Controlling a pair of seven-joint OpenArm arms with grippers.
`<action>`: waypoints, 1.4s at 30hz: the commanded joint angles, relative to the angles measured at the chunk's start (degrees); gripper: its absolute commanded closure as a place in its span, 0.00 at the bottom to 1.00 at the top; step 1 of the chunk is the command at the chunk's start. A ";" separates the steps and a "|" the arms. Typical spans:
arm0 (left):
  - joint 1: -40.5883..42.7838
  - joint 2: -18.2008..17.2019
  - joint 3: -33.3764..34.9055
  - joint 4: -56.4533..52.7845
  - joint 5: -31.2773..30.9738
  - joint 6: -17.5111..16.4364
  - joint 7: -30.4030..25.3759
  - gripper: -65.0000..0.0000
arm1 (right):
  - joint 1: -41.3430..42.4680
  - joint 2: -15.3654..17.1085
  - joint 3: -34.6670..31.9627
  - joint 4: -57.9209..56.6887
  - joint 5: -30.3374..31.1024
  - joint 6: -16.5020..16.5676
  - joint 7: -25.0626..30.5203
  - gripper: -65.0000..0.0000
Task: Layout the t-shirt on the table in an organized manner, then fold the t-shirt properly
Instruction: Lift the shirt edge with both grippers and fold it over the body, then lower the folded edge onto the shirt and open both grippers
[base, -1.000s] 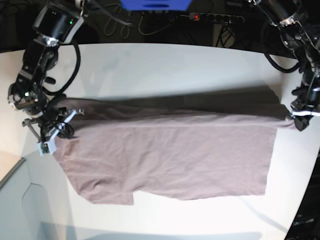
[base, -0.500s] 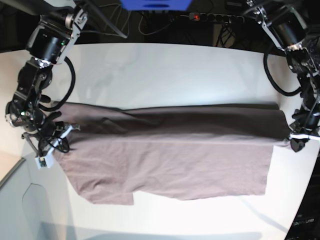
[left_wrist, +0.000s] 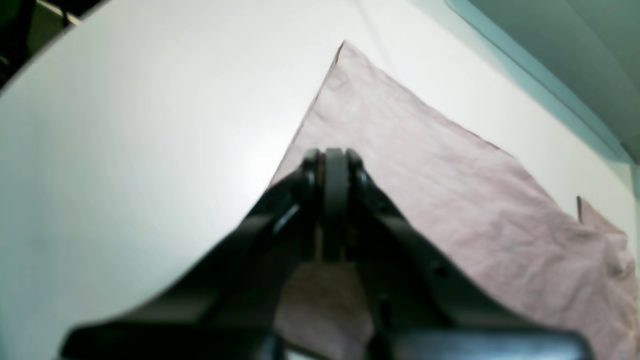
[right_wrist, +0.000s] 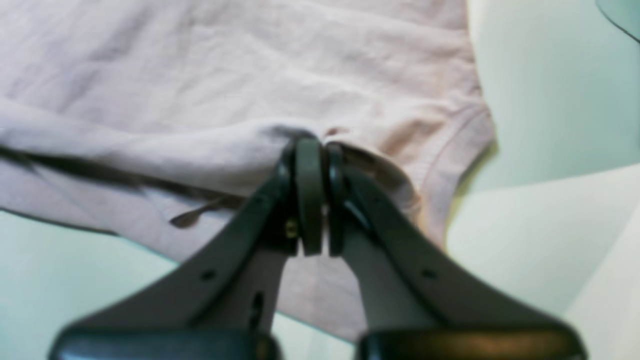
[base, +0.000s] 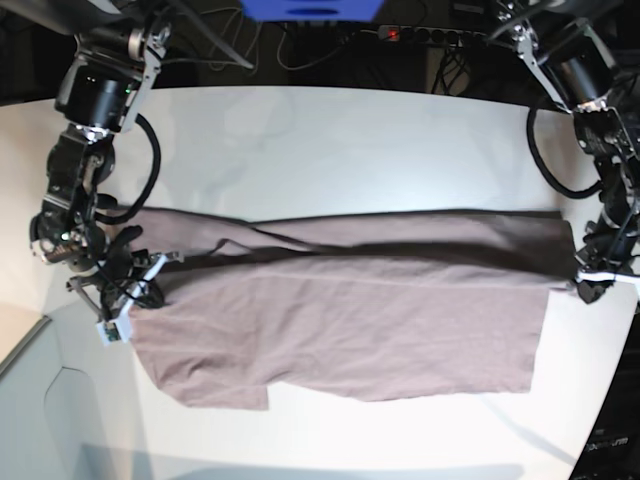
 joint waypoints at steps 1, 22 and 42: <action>-1.60 -1.10 -0.05 -0.23 -0.69 -0.23 -1.39 1.00 | 1.18 0.56 -0.47 0.94 0.57 -0.03 1.43 1.00; 1.83 -4.27 4.87 -1.63 -1.13 -0.23 -1.47 0.36 | 0.83 1.26 4.37 1.29 0.66 -0.03 1.52 0.48; 6.31 -4.09 -1.28 -2.25 -0.86 -0.67 -1.47 0.36 | -3.04 -1.02 8.24 1.03 0.66 -31.37 20.77 0.48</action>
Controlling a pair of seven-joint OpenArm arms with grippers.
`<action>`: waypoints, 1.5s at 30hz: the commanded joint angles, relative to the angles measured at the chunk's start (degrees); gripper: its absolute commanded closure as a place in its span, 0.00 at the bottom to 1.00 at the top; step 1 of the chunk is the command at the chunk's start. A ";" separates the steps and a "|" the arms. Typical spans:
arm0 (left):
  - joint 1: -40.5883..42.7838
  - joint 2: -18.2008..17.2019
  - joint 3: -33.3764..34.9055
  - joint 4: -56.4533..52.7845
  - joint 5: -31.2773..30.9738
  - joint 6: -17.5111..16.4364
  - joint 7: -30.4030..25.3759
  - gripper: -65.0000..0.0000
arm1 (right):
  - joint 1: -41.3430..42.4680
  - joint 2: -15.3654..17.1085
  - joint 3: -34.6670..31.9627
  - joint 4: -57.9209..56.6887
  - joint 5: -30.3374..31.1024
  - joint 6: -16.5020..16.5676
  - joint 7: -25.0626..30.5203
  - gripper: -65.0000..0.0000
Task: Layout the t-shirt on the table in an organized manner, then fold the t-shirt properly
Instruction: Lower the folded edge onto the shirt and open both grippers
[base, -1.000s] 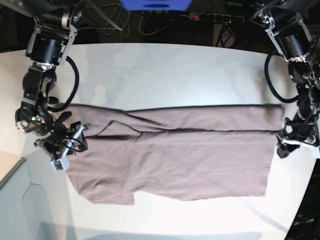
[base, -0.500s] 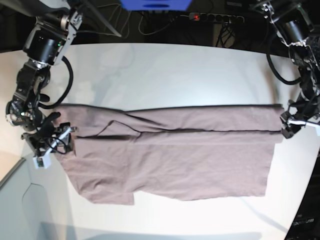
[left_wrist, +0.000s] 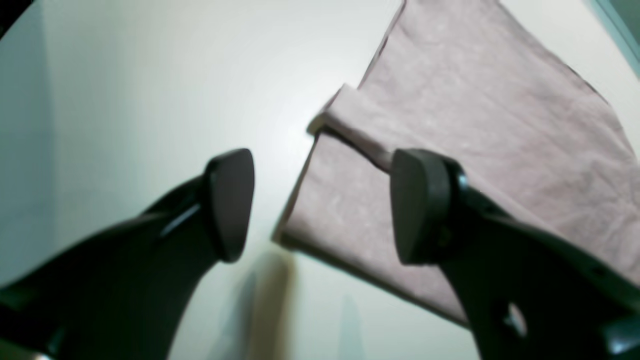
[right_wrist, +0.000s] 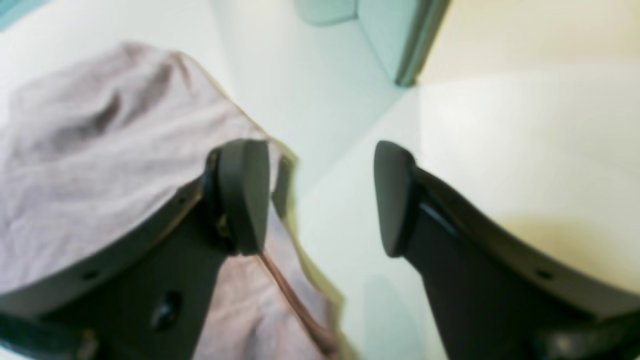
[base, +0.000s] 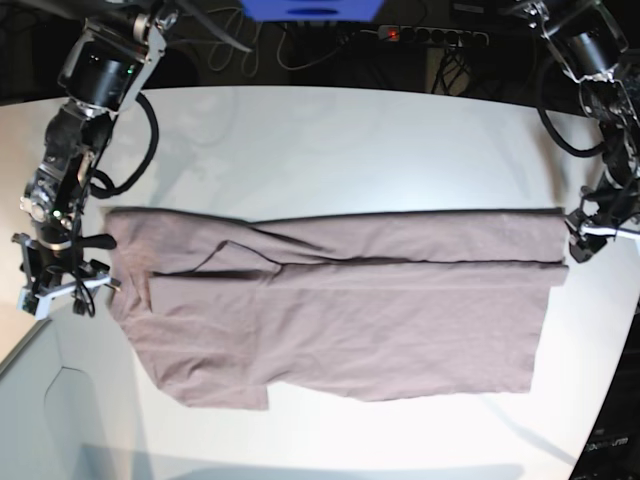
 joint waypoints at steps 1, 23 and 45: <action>-0.79 -1.12 -0.34 0.90 -0.47 -0.58 -1.12 0.36 | 0.81 0.66 0.13 1.05 0.18 -0.27 1.41 0.48; -1.49 -0.15 0.01 -6.13 -0.38 -0.58 -1.12 0.36 | -3.23 2.16 -6.64 0.96 0.18 0.08 -3.43 0.48; -4.48 -0.06 2.47 -12.11 -0.38 -0.14 -1.21 0.36 | -4.64 1.98 -6.73 0.96 0.18 0.08 -3.43 0.47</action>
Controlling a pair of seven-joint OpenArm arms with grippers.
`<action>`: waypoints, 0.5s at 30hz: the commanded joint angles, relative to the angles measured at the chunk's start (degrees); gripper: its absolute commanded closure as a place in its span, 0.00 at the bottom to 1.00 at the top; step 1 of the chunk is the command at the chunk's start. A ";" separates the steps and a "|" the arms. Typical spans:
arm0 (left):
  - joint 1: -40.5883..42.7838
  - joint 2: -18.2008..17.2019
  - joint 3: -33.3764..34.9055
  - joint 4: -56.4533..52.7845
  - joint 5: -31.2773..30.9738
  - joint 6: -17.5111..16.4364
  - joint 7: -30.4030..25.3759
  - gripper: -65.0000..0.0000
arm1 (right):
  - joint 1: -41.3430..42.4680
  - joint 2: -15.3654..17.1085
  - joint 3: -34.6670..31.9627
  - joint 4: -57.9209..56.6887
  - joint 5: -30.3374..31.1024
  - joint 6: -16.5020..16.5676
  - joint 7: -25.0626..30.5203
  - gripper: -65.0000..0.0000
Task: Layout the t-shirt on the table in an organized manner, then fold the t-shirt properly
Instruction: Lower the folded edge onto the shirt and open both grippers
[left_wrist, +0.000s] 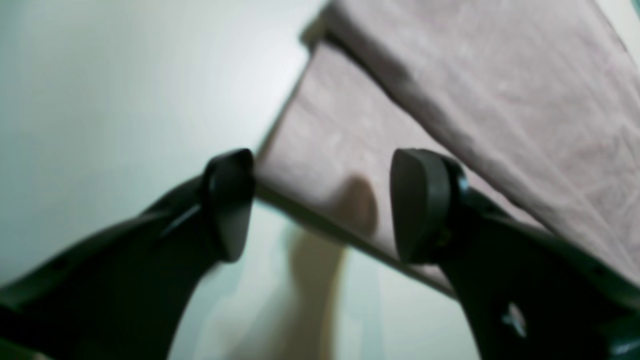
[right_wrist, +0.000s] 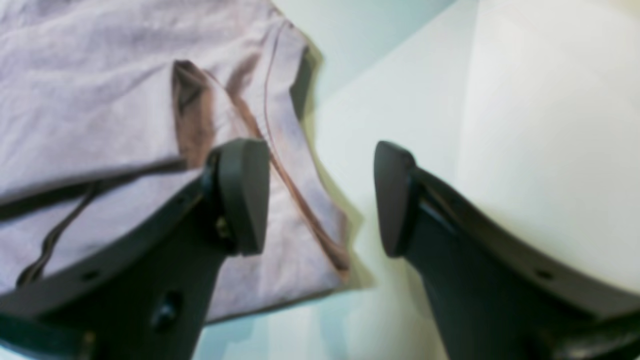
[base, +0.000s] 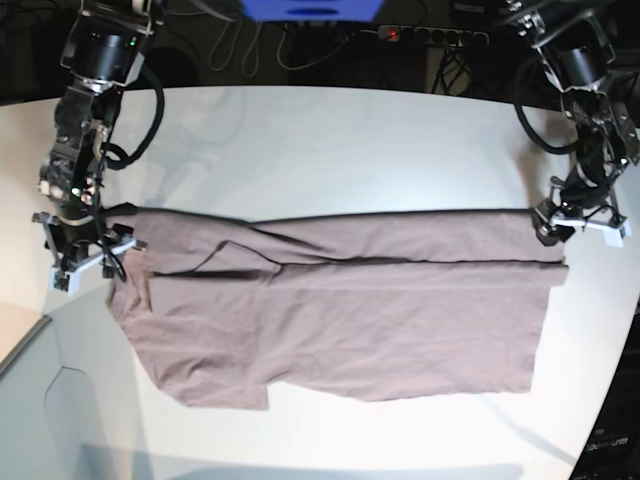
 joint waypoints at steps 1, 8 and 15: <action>-0.90 -1.25 -0.08 0.17 -0.71 -0.38 -0.82 0.36 | 0.52 0.58 0.05 1.00 0.20 -0.07 1.58 0.46; -0.99 -1.25 0.00 -1.15 -0.71 -0.38 -0.82 0.36 | 0.25 0.67 -0.04 0.39 0.20 0.02 1.58 0.44; -0.72 -1.25 2.73 -1.24 -0.71 -0.38 -5.39 0.48 | 0.69 0.76 -0.04 -6.91 0.20 5.82 2.02 0.44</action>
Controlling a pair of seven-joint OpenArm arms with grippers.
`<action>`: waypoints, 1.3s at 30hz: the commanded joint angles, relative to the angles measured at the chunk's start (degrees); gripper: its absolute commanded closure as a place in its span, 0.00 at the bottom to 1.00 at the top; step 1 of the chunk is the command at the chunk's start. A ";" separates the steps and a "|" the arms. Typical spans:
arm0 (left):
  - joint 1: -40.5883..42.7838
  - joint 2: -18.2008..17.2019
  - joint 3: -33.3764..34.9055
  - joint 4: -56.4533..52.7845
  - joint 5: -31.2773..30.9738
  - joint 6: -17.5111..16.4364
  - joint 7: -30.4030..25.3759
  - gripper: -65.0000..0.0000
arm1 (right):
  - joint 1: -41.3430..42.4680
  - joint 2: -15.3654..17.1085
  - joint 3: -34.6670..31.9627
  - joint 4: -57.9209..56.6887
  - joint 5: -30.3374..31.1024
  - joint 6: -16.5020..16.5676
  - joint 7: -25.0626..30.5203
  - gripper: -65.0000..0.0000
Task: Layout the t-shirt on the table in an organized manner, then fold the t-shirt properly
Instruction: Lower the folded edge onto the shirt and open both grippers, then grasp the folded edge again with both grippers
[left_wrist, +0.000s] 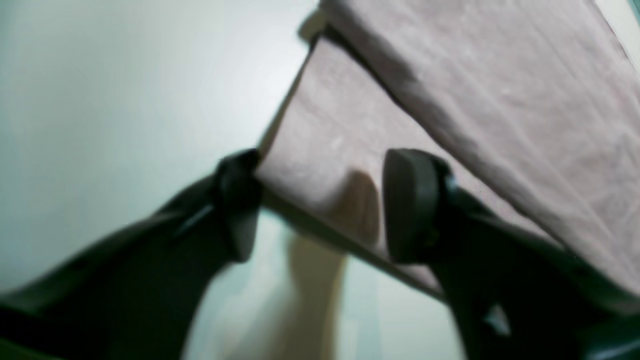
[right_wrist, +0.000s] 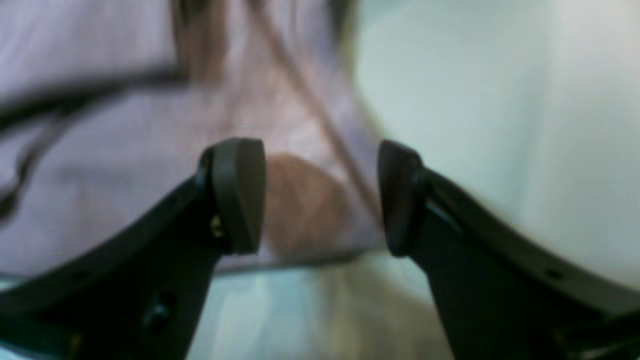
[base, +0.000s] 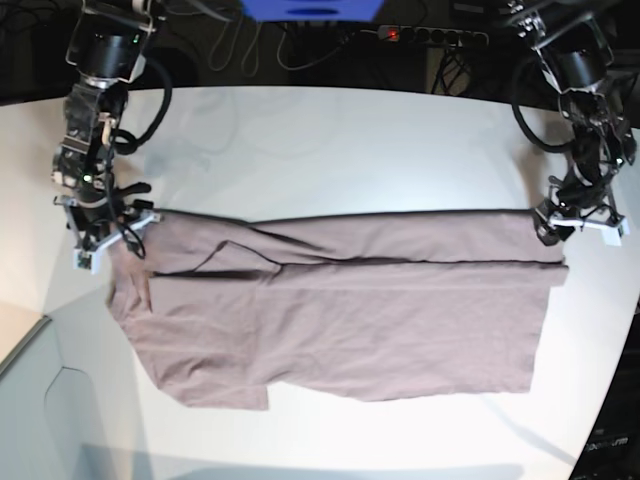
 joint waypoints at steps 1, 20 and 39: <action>-0.66 -0.85 1.14 0.64 -0.56 -0.47 -1.70 0.53 | 1.06 0.74 0.05 0.61 0.18 0.73 1.71 0.44; -1.01 -1.12 2.90 -5.16 -0.56 -0.47 -4.34 1.00 | 3.09 3.46 0.22 -7.83 0.18 0.90 1.80 0.44; -0.57 -3.58 2.81 -4.99 -0.56 -1.00 -3.90 1.00 | -2.45 6.10 0.49 -4.93 0.18 11.28 1.27 1.00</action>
